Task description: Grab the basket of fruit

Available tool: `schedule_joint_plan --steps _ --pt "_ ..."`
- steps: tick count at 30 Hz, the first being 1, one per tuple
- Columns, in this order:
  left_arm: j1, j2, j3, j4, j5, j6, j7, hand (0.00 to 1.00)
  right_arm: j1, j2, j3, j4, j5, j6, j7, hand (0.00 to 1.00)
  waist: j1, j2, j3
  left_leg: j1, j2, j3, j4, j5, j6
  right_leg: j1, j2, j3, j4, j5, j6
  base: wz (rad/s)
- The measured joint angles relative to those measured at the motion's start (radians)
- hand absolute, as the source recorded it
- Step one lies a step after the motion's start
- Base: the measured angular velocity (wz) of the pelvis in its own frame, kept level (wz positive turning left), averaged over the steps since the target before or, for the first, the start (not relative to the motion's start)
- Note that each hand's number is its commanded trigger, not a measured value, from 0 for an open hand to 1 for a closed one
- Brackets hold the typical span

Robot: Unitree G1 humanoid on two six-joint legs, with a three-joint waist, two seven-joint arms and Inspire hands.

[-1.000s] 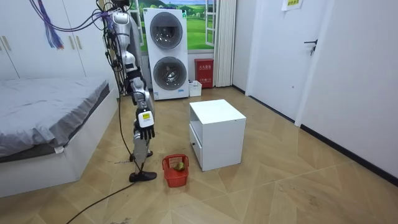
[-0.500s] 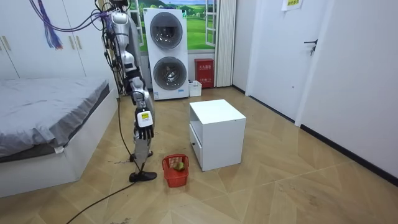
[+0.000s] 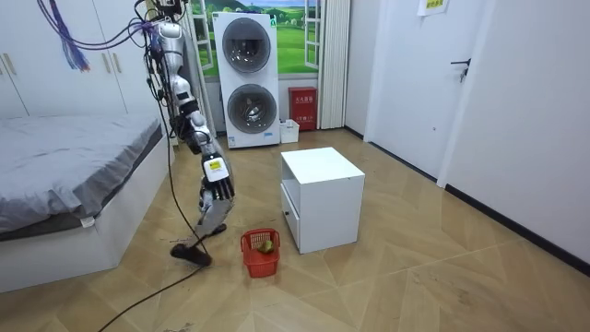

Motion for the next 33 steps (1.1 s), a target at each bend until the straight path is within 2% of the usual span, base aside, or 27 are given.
schedule_joint_plan --steps 1,3,4,6,7,8,9,10,11,12,13,14,15,16,18,21,22,24,25,26,27,28,29,30,31,32,33 --pt "-0.004 0.001 -0.002 0.001 -0.001 0.000 0.002 0.00 -0.014 -0.001 0.003 -0.001 0.015 -0.005 -0.010 0.00 0.008 -0.001 -0.0005 -0.024 0.000 0.001 0.019 0.000 0.002 0.006 0.001 0.007 0.024 0.003 0.000 0.00" --pt "-0.034 0.007 -0.005 0.004 -0.032 0.000 0.025 0.00 -0.070 -0.001 0.006 -0.021 0.039 -0.015 -0.043 0.00 0.014 -0.018 -0.0109 -0.165 0.002 -0.004 0.118 -0.004 0.010 0.049 -0.001 0.020 -0.010 0.012 -0.003 0.13" --pt "-0.040 0.008 -0.005 0.005 -0.040 0.000 0.034 0.00 -0.089 0.000 0.006 -0.033 0.047 -0.021 -0.050 0.00 0.012 -0.020 -0.0120 -0.208 0.002 -0.007 0.146 -0.004 0.011 0.060 -0.001 0.019 -0.033 0.011 -0.002 0.24" --pt "-0.104 0.015 -0.027 0.038 -0.064 -0.001 0.074 0.00 -0.175 0.000 0.006 -0.055 0.074 -0.066 -0.087 0.00 0.009 -0.031 -0.0065 -0.388 0.005 -0.013 0.274 -0.005 0.014 0.102 0.000 0.020 -0.169 -0.011 0.020 0.20" --pt "-0.129 0.018 -0.039 0.054 -0.075 -0.002 0.086 0.00 -0.196 -0.001 0.005 -0.055 0.078 -0.075 -0.097 0.00 0.010 -0.031 -0.0047 -0.436 0.009 -0.013 0.314 -0.005 0.014 0.108 0.001 0.020 -0.199 -0.079 0.041 0.10" --pt "-0.169 0.019 -0.056 0.080 -0.099 -0.002 0.106 0.00 -0.253 0.000 0.003 -0.059 0.085 -0.085 -0.123 0.00 0.014 -0.029 0.0028 -0.518 0.020 -0.014 0.384 -0.006 0.014 0.091 0.006 0.017 -0.215 -0.210 0.051 0.13" --pt "-0.191 0.020 -0.087 0.099 -0.122 -0.005 0.123 0.00 -0.288 0.002 0.005 -0.069 0.086 -0.090 -0.150 0.00 0.019 -0.025 0.0044 -0.584 0.021 -0.022 0.445 -0.006 0.011 0.058 0.004 0.011 -0.183 -0.308 0.044 0.12" --pt "-0.199 0.020 -0.104 0.107 -0.134 -0.007 0.130 0.00 -0.302 0.002 0.005 -0.070 0.090 -0.093 -0.166 0.00 0.019 -0.023 0.0054 -0.613 0.021 -0.029 0.473 -0.009 0.007 0.038 0.001 0.005 -0.153 -0.346 0.034 0.12" --pt "-0.220 0.020 -0.133 0.125 -0.151 -0.012 0.136 0.00 -0.328 0.002 0.004 -0.071 0.100 -0.095 -0.198 0.00 0.022 -0.023 0.0075 -0.668 0.022 -0.039 0.522 -0.019 -0.004 -0.013 -0.003 0.004 -0.080 -0.402 0.026 0.06" --pt "-0.234 0.021 -0.153 0.145 -0.178 -0.020 0.143 0.00 -0.351 0.002 0.004 -0.079 0.101 -0.095 -0.231 0.00 0.028 -0.023 0.0105 -0.721 0.016 -0.050 0.571 -0.028 -0.009 -0.076 -0.011 0.008 0.018 -0.435 0.022 0.05" --pt "-0.240 0.022 -0.163 0.159 -0.187 -0.023 0.146 0.00 -0.360 0.001 0.003 -0.088 0.101 -0.097 -0.247 0.00 0.028 -0.017 0.0108 -0.747 0.010 -0.058 0.595 -0.033 -0.008 -0.109 -0.020 0.007 0.073 -0.442 0.023 0.09" --pt "-0.245 0.025 -0.174 0.170 -0.217 -0.027 0.153 0.00 -0.369 0.002 0.003 -0.108 0.101 -0.105 -0.276 0.00 0.026 -0.020 0.0142 -0.795 -0.003 -0.066 0.646 -0.047 -0.007 -0.174 -0.037 0.012 0.192 -0.444 0.025 0.17" --pt "-0.245 0.030 -0.183 0.184 -0.254 -0.029 0.159 0.00 -0.372 0.002 0.002 -0.119 0.102 -0.121 -0.297 0.00 0.024 -0.029 0.0201 -0.832 -0.006 -0.058 0.701 -0.055 0.004 -0.229 -0.051 0.033 0.308 -0.443 0.025 0.22" --pt "-0.246 0.031 -0.185 0.198 -0.274 -0.033 0.167 0.00 -0.373 0.002 0.001 -0.123 0.101 -0.130 -0.307 0.00 0.022 -0.029 0.0231 -0.852 -0.006 -0.054 0.736 -0.065 0.012 -0.251 -0.056 0.041 0.364 -0.443 0.025 0.31" --pt "-0.246 0.038 -0.227 0.221 -0.332 -0.048 0.201 0.00 -0.375 0.003 -0.012 -0.128 0.106 -0.156 -0.343 0.00 0.011 -0.026 0.0269 -0.938 -0.012 -0.044 0.884 -0.115 0.023 -0.332 -0.079 0.074 0.582 -0.438 0.027 0.33" --pt "-0.247 0.040 -0.274 0.234 -0.388 -0.079 0.245 0.00 -0.375 0.009 -0.036 -0.133 0.121 -0.174 -0.373 0.00 -0.001 -0.016 0.0316 -1.027 -0.020 -0.010 1.042 -0.180 0.028 -0.395 -0.110 0.120 0.801 -0.438 0.027 0.41" --pt "-0.246 0.041 -0.290 0.234 -0.399 -0.087 0.255 0.00 -0.376 0.010 -0.035 -0.134 0.125 -0.174 -0.378 0.00 -0.007 -0.016 0.0315 -1.042 -0.019 0.001 1.067 -0.189 0.025 -0.408 -0.115 0.130 0.839 -0.438 0.027 0.50" --pt "-0.247 0.044 -0.335 0.236 -0.432 -0.113 0.277 0.00 -0.378 0.013 -0.035 -0.152 0.126 -0.174 -0.384 0.00 -0.034 -0.018 0.0320 -1.092 -0.016 0.043 1.141 -0.209 0.013 -0.447 -0.141 0.166 0.959 -0.437 0.028 0.48" --pt "-0.247 0.044 -0.341 0.237 -0.432 -0.118 0.283 0.00 -0.379 0.015 -0.035 -0.156 0.126 -0.174 -0.388 0.00 -0.043 -0.020 0.0330 -1.100 -0.016 0.051 1.156 -0.213 -0.002 -0.455 -0.146 0.178 0.981 -0.437 0.028 0.26" --pt "-0.237 0.043 -0.349 0.235 -0.433 -0.126 0.296 0.00 -0.379 0.021 -0.035 -0.168 0.126 -0.173 -0.391 0.00 -0.050 -0.033 0.0418 -1.115 -0.021 0.045 1.222 -0.227 -0.078 -0.465 -0.165 0.196 1.017 -0.437 0.027 -0.37" --pt "-0.207 0.041 -0.354 0.236 -0.433 -0.129 0.302 0.00 -0.380 0.031 -0.030 -0.193 0.126 -0.173 -0.391 0.00 -0.036 -0.017 0.0337 -1.106 -0.051 -0.059 1.300 -0.295 -0.056 -0.489 -0.176 0.207 1.066 -0.436 0.027 -0.67" --pt "-0.193 0.043 -0.360 0.239 -0.433 -0.130 0.304 0.00 -0.380 0.033 -0.030 -0.211 0.127 -0.173 -0.392 0.00 -0.028 -0.002 0.0276 -1.116 -0.056 -0.064 1.326 -0.311 -0.024 -0.498 -0.178 0.214 1.093 -0.436 0.027 -0.95" --pt "-0.167 0.050 -0.371 0.243 -0.433 -0.134 0.312 0.00 -0.378 0.039 -0.026 -0.235 0.131 -0.174 -0.395 0.00 -0.033 -0.018 0.0337 -1.120 -0.070 -0.057 1.364 -0.331 -0.010 -0.497 -0.203 0.230 1.142 -0.439 0.031 -0.21" --pt "-0.162 0.057 -0.382 0.246 -0.434 -0.137 0.325 0.00 -0.360 0.042 -0.026 -0.253 0.130 -0.174 -0.396 0.00 -0.066 -0.031 0.0309 -1.126 -0.074 -0.049 1.385 -0.339 -0.004 -0.475 -0.230 0.225 1.166 -0.440 0.033 0.19" --pt "-0.162 0.060 -0.398 0.247 -0.435 -0.141 0.331 0.00 -0.349 0.041 -0.027 -0.264 0.130 -0.174 -0.398 0.00 -0.079 -0.036 0.0313 -1.127 -0.068 -0.044 1.392 -0.341 0.000 -0.469 -0.231 0.223 1.176 -0.439 0.034 0.63" --pt "-0.157 0.057 -0.417 0.246 -0.432 -0.152 0.339 0.00 -0.337 0.038 -0.030 -0.275 0.128 -0.175 -0.401 0.00 -0.090 -0.050 0.0269 -1.126 -0.055 -0.031 1.402 -0.345 0.004 -0.468 -0.226 0.233 1.195 -0.438 0.034 0.28" --pt "-0.144 0.045 -0.418 0.242 -0.432 -0.162 0.339 0.00 -0.338 0.036 -0.031 -0.277 0.128 -0.176 -0.400 0.00 -0.095 -0.049 0.0272 -1.121 -0.049 -0.027 1.411 -0.353 -0.005 -0.469 -0.222 0.245 1.206 -0.438 0.034 0.07"
